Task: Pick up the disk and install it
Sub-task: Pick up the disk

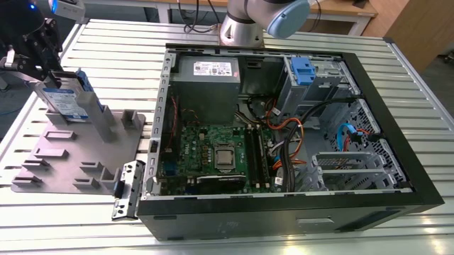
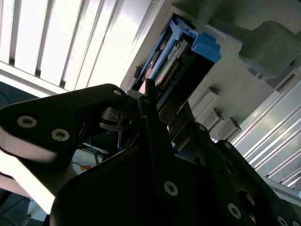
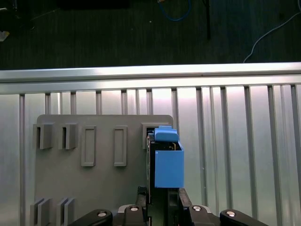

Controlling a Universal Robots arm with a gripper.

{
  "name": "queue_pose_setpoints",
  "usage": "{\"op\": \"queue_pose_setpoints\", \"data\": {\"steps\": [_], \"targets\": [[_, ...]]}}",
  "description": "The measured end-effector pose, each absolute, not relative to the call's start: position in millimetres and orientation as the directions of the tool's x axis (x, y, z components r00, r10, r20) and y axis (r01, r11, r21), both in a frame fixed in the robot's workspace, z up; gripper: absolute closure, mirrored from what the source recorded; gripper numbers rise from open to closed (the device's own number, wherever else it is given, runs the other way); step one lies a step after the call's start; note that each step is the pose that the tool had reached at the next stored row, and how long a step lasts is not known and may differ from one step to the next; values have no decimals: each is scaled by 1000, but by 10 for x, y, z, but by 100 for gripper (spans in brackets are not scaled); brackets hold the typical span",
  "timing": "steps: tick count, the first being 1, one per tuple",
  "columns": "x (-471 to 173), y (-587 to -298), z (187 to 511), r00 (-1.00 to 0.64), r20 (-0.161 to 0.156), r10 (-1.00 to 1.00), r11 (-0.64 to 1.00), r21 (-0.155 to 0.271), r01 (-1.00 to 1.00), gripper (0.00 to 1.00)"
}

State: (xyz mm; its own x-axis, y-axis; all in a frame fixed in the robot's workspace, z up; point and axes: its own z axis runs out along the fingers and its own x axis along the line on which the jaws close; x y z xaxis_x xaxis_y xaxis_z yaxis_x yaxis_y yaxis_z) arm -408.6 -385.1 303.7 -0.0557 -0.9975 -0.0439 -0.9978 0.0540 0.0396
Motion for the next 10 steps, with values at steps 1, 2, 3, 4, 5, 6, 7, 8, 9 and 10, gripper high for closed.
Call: {"op": "queue_pose_setpoints", "data": {"steps": [1, 2, 3, 4, 5, 6, 7, 8, 9, 10], "targets": [[-4086, -3850, 3037, -56, -44, -997, 54, 40, -998, 65], [-4086, -3851, 3037, -56, -44, -997, 54, 40, -998, 65], [-4086, -3851, 3037, -55, -44, -997, 54, 40, -998, 65], [-4086, -3850, 3037, -56, -44, -997, 54, 40, -998, 65], [-4086, -3850, 3037, -55, -44, -997, 54, 40, -998, 65], [-4086, -3850, 3037, -55, -44, -997, 54, 40, -998, 65], [-4086, -3850, 3036, -55, -44, -997, 54, 40, -998, 65], [-4086, -3850, 3037, -55, -44, -998, 54, 40, -998, 65], [-4086, -3850, 3037, -55, -44, -998, 54, 40, -998, 65], [-4086, -3851, 3037, -55, -44, -998, 54, 40, -998, 65]]}}
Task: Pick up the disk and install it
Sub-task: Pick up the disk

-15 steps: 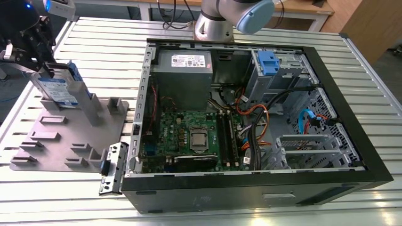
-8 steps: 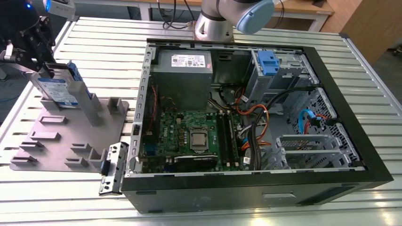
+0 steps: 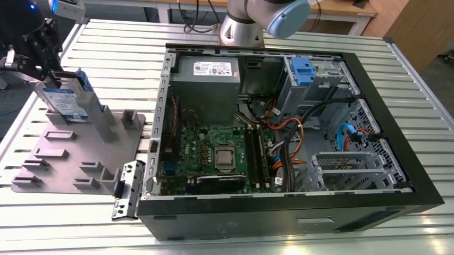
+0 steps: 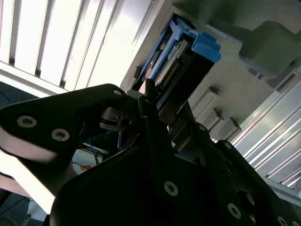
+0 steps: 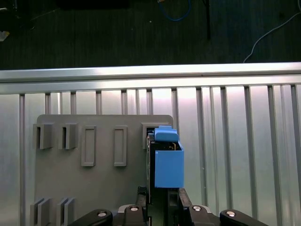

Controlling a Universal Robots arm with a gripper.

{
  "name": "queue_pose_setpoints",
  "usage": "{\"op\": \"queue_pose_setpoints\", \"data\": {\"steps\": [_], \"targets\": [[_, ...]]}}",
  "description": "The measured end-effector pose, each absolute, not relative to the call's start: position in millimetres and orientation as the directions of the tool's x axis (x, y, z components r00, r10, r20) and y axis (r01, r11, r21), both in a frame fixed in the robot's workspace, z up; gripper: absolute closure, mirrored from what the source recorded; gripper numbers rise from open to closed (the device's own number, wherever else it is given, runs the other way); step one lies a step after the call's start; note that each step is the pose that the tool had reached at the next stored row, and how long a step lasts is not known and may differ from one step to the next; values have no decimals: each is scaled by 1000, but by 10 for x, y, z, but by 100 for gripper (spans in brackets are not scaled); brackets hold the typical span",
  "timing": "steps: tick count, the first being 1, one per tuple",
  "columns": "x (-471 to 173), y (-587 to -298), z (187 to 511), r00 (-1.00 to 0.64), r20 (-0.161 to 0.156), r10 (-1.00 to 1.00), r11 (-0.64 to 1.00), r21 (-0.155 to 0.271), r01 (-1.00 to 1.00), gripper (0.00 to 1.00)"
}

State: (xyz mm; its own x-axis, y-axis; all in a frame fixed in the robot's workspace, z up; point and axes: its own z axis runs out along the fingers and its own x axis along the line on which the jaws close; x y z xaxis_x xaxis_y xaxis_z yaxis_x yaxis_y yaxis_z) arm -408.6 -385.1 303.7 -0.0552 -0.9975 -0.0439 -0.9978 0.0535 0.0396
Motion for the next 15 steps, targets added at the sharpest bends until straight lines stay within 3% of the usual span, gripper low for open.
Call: {"op": "queue_pose_setpoints", "data": {"steps": [15], "targets": [[-4086, -3850, 3395, -55, -44, -998, 54, 40, -998, 65]]}}
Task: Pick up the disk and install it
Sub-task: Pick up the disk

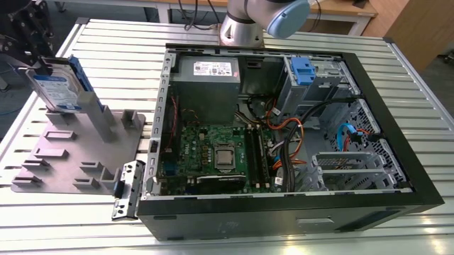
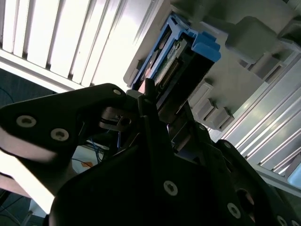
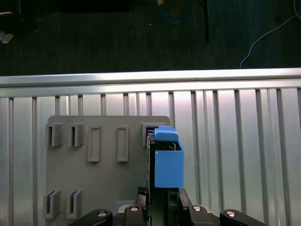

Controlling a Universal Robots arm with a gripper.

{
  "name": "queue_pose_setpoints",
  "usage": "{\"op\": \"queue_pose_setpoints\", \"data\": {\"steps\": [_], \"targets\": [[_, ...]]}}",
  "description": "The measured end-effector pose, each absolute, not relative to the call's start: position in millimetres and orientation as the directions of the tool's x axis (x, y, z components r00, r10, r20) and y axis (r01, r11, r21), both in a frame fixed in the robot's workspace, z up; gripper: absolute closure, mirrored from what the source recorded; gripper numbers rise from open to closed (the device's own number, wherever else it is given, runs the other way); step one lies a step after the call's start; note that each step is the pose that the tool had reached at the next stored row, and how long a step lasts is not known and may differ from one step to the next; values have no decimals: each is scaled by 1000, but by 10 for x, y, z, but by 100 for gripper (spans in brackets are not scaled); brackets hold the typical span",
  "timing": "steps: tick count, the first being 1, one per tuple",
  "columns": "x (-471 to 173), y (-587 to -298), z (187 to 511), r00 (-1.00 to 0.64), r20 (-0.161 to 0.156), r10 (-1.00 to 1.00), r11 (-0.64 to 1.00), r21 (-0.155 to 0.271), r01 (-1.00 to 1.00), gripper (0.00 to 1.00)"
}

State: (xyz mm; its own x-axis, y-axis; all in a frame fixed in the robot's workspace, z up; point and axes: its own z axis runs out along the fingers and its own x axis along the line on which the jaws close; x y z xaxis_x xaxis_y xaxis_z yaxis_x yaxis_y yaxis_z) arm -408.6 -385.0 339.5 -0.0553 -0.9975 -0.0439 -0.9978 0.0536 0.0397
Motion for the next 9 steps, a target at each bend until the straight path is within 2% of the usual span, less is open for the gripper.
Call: {"op": "queue_pose_setpoints", "data": {"steps": [9], "targets": [[-4086, -3851, 3452, -55, -43, -998, 54, 40, -998, 65]]}}
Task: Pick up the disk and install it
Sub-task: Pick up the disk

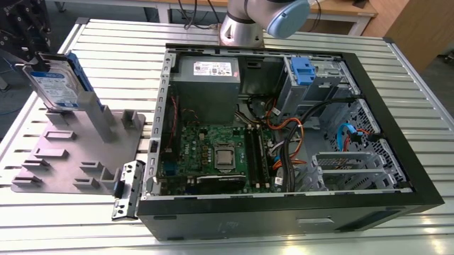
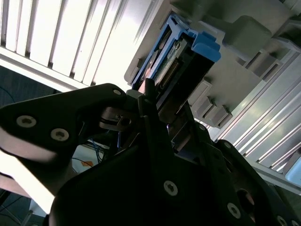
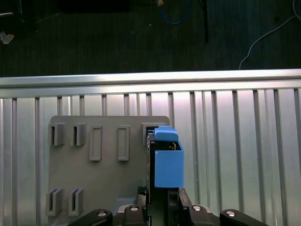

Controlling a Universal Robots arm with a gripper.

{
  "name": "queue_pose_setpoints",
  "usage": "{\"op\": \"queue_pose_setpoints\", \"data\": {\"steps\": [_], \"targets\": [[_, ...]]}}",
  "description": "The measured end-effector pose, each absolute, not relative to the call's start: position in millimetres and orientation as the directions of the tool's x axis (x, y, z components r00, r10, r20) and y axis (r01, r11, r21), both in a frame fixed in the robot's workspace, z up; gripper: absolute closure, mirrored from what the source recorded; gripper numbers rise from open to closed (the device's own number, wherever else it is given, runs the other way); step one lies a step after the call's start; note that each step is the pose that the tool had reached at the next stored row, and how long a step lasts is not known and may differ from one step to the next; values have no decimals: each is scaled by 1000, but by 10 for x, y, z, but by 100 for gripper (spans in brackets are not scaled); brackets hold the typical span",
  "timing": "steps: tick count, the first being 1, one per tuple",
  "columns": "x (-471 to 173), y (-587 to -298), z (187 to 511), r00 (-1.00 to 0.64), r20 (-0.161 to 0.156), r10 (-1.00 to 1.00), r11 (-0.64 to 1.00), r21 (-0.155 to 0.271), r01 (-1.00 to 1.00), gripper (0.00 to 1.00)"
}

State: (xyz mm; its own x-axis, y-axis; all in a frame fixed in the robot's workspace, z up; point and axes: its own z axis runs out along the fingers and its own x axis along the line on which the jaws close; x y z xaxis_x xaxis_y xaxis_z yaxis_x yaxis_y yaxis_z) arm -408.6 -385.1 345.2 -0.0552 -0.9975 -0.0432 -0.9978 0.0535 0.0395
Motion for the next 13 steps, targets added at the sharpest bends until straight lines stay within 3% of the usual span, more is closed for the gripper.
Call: {"op": "queue_pose_setpoints", "data": {"steps": [13], "targets": [[-4086, -3850, 3526, -55, -43, -998, 54, 40, -998, 65]]}}
